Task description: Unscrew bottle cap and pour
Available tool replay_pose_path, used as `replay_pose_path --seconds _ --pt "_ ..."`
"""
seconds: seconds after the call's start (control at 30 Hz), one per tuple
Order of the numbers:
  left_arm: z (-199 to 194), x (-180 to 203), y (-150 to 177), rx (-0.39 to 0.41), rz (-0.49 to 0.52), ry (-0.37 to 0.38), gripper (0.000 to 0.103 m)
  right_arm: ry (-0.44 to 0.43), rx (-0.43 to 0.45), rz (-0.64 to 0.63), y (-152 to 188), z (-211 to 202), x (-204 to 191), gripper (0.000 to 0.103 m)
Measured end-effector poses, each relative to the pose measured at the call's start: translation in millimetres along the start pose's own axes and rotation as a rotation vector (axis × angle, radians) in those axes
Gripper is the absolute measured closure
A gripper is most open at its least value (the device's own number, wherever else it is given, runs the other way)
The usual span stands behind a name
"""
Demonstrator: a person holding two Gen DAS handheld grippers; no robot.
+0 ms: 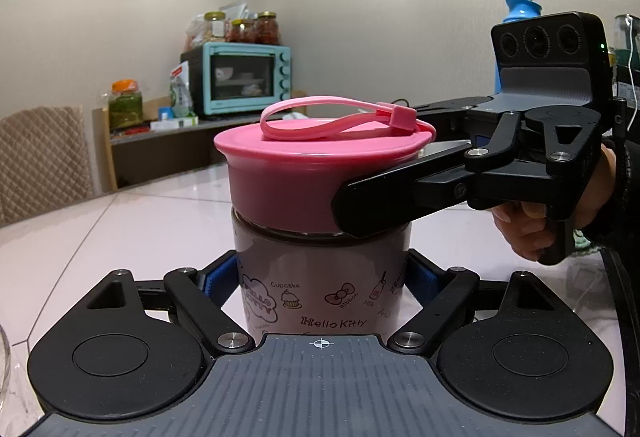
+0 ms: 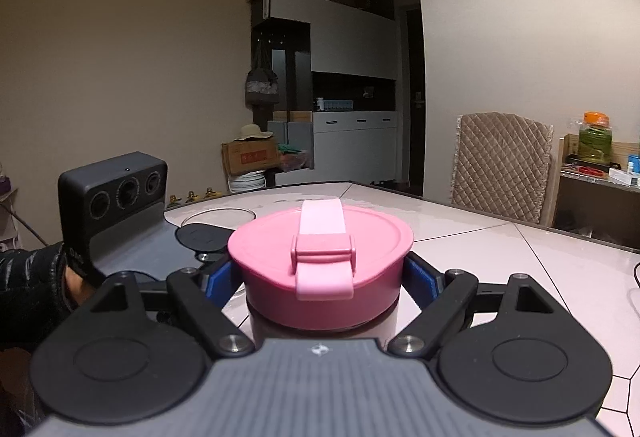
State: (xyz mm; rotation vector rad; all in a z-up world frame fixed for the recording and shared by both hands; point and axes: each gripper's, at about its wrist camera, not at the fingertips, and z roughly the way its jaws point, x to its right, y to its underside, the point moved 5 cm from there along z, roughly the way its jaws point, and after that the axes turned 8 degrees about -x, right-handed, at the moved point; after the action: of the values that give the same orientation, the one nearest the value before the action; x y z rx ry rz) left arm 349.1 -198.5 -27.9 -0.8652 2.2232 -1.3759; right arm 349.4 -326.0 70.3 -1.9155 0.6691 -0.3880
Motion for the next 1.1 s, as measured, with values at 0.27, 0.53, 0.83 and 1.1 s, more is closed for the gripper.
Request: replay_pose_path --seconds 0.27,0.53,0.83,1.1 --pt "0 0 0 0.0 0.0 0.0 0.014 0.091 0.011 0.04 1 -10 -9 0.007" --pt "0 0 0 0.0 0.0 0.0 0.014 0.294 0.039 0.123 10 -21 -33 0.007" --pt "0 -1 0 0.0 0.0 0.0 0.014 0.422 0.035 0.138 11 -2 -49 0.007" --pt "0 -1 0 0.0 0.0 0.0 0.014 0.448 0.041 0.189 9 7 -45 0.008"
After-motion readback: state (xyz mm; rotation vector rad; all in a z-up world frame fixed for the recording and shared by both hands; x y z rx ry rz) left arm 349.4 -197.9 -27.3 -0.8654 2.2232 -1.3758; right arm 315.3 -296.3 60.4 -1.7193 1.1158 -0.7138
